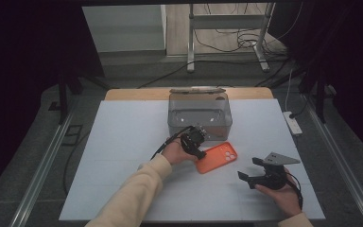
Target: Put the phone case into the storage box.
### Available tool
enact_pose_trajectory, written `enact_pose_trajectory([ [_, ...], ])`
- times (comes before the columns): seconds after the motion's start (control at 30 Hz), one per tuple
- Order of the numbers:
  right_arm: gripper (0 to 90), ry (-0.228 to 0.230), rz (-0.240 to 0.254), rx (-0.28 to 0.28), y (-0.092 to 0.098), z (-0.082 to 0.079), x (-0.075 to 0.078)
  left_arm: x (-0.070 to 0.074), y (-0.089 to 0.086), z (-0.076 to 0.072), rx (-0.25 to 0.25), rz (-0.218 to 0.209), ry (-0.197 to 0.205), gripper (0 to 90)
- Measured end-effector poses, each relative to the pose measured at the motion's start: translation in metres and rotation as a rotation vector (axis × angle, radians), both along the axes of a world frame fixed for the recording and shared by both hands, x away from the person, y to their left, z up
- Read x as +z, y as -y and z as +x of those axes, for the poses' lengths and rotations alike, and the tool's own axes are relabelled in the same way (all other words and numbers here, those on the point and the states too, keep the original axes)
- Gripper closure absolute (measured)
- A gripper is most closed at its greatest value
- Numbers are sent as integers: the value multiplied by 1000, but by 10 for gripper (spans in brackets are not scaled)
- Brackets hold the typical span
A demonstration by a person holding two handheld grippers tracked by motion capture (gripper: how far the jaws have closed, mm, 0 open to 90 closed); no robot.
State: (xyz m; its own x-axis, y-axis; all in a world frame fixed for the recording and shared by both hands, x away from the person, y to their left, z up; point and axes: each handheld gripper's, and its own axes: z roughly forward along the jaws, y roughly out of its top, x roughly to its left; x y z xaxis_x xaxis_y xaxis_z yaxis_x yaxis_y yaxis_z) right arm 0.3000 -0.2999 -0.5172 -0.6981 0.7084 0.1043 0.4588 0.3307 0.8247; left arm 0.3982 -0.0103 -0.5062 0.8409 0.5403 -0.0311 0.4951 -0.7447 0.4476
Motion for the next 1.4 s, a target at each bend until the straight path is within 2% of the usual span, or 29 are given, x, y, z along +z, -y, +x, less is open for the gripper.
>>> enact_pose_trajectory([
  [0.27,123,0,-2,0,0,0,0,1,1,0,-4,1,-5,618],
  [0.53,123,1,4,1,0,0,0,2,2,0,0,12,-6,659],
  [0.67,123,1,3,1,0,0,0,2,3,0,-2,12,-13,717],
  [0.97,123,1,2,1,0,0,0,3,6,-2,7,27,-12,743],
  [1.4,123,2,1,2,0,0,0,3,8,-2,28,36,-21,836],
])
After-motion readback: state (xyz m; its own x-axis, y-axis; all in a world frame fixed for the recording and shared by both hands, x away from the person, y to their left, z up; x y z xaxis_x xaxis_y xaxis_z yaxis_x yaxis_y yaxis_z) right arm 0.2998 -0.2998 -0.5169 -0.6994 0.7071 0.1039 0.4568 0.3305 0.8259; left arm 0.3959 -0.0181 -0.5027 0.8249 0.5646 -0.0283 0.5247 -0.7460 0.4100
